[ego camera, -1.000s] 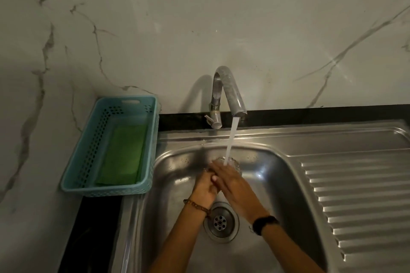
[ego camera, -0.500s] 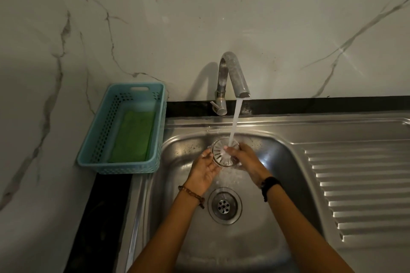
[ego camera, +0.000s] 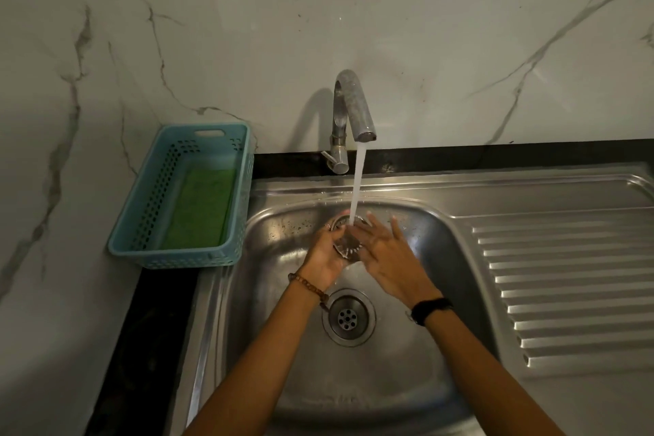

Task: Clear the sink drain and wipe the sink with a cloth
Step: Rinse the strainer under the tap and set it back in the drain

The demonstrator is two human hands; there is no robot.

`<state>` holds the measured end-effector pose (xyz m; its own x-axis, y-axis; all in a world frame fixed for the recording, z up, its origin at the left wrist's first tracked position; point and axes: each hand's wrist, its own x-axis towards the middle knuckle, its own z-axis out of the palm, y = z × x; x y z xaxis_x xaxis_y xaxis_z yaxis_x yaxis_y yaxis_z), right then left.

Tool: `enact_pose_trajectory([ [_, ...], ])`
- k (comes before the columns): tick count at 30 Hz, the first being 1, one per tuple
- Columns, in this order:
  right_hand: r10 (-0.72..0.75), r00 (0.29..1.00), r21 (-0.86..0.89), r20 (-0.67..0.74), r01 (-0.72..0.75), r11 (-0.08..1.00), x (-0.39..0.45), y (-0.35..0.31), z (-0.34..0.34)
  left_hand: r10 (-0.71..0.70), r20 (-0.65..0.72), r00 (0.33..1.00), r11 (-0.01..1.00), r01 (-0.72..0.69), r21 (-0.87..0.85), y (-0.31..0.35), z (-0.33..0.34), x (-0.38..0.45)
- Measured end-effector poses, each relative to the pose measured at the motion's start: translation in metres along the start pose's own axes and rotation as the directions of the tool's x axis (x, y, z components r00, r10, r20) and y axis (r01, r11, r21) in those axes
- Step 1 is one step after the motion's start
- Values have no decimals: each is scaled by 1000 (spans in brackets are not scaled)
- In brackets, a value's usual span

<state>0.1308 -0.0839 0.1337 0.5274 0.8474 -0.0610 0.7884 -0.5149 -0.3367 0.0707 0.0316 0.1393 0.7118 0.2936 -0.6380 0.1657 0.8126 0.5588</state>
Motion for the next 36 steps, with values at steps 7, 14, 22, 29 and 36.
enact_pose_trajectory([
  [7, -98, 992, -156, -83, 84, 984, -15, 10, 4, 80, 21, 997, 991, -77, -105, 12, 0, 5],
  [14, -207, 978, -120, 38, 210, 970, -10, 3, 3, 64, -1, 998, 996, -64, -68, 5, 6, 2],
  [22, 436, 898, 689, -52, -284, 667, 7, -3, -7, 151, 39, 988, 988, -151, -22, -1, 9, 0],
  [29, 393, 919, 624, -31, -289, 726, 32, -17, -19, 27, -251, 968, 981, 23, 193, -1, -21, 12],
  [36, 499, 855, 778, -143, -214, 591, 24, -12, -14, 341, -131, 931, 909, -291, 300, 54, 13, 23],
])
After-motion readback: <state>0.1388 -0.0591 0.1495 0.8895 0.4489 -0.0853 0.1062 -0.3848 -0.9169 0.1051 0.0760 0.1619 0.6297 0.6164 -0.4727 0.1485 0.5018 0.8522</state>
